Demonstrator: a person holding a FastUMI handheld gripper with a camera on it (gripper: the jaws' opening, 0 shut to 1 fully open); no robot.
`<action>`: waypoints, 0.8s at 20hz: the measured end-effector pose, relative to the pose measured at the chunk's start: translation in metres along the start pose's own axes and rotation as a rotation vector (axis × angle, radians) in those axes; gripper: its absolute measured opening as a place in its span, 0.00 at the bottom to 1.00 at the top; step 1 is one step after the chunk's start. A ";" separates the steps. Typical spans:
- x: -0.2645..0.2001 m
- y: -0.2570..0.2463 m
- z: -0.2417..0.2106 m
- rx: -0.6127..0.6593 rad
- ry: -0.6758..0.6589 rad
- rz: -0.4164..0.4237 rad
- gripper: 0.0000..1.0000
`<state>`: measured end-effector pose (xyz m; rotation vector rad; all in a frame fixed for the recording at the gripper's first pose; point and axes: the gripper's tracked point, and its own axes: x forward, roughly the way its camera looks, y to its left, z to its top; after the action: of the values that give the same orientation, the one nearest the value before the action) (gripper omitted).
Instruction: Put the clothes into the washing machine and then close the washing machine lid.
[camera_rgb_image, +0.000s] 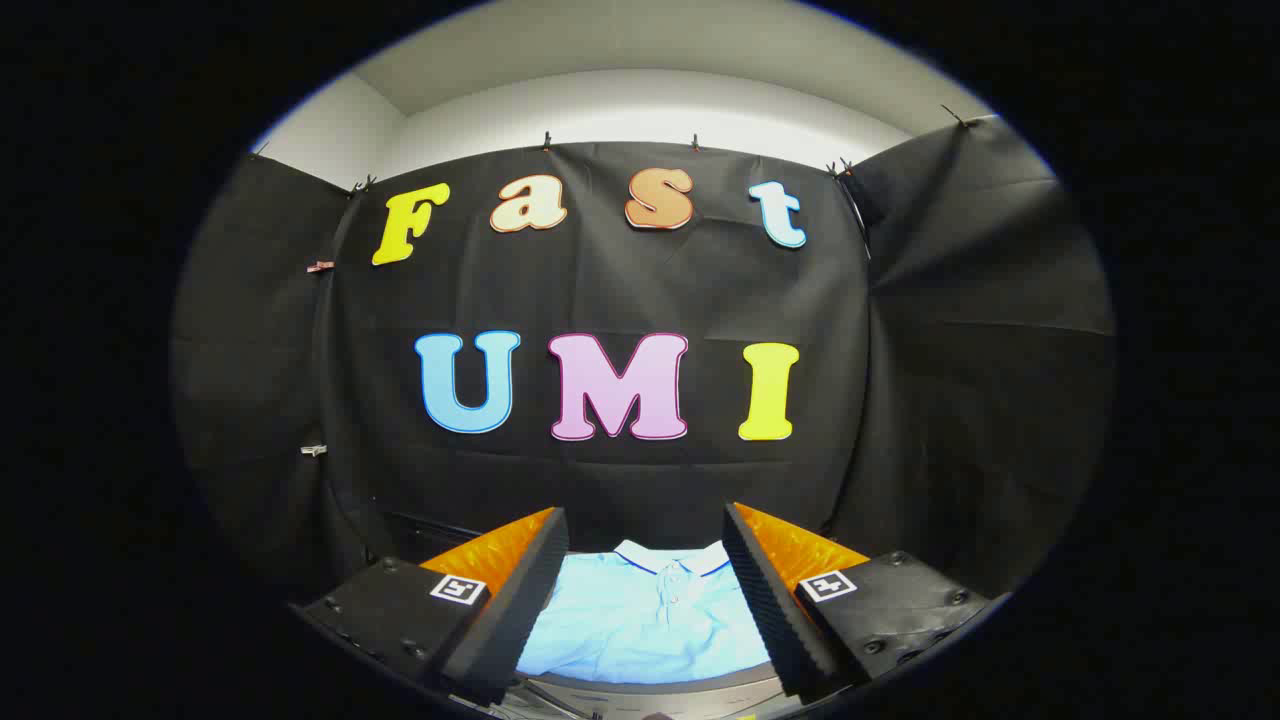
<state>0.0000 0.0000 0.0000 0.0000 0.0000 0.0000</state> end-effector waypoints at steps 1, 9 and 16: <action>0.000 0.000 0.000 -0.002 0.000 0.001 0.98; -0.001 0.000 0.003 -0.001 -0.002 0.003 0.98; -0.002 -0.005 0.002 -0.003 0.004 -0.001 0.98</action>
<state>-0.0024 -0.0050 0.0024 -0.0028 0.0041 -0.0012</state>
